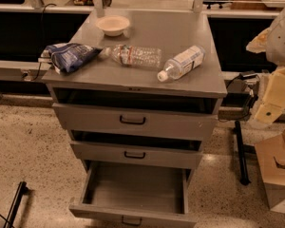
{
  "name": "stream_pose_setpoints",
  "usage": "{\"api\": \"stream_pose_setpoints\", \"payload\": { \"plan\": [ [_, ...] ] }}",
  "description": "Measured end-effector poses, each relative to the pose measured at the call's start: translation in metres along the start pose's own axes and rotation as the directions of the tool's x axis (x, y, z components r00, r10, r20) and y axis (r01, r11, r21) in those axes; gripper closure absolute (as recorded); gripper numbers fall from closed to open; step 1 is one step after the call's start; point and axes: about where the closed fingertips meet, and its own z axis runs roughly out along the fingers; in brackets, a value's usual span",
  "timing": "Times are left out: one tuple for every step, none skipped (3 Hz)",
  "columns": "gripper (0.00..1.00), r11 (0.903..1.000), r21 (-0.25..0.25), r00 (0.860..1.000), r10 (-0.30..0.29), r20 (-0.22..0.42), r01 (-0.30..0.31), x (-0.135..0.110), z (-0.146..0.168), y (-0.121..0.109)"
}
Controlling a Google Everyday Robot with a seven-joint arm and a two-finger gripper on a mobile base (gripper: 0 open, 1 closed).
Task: Place blue plastic bottle into bottom drawer
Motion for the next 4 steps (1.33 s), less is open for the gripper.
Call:
{"api": "stream_pose_setpoints", "payload": {
  "plan": [
    [0.0, 1.0, 0.0, 1.0, 0.0, 0.0, 0.0, 0.0, 0.0, 0.0],
    [0.0, 0.9944, 0.053, 0.995, -0.089, -0.046, 0.092, -0.005, 0.014, -0.02],
    [0.0, 0.9575, 0.174, 0.973, -0.228, -0.035, 0.23, -0.01, 0.019, -0.051],
    [0.0, 0.9213, 0.23, 0.949, -0.313, -0.04, 0.314, -0.017, 0.013, -0.063]
  ]
}}
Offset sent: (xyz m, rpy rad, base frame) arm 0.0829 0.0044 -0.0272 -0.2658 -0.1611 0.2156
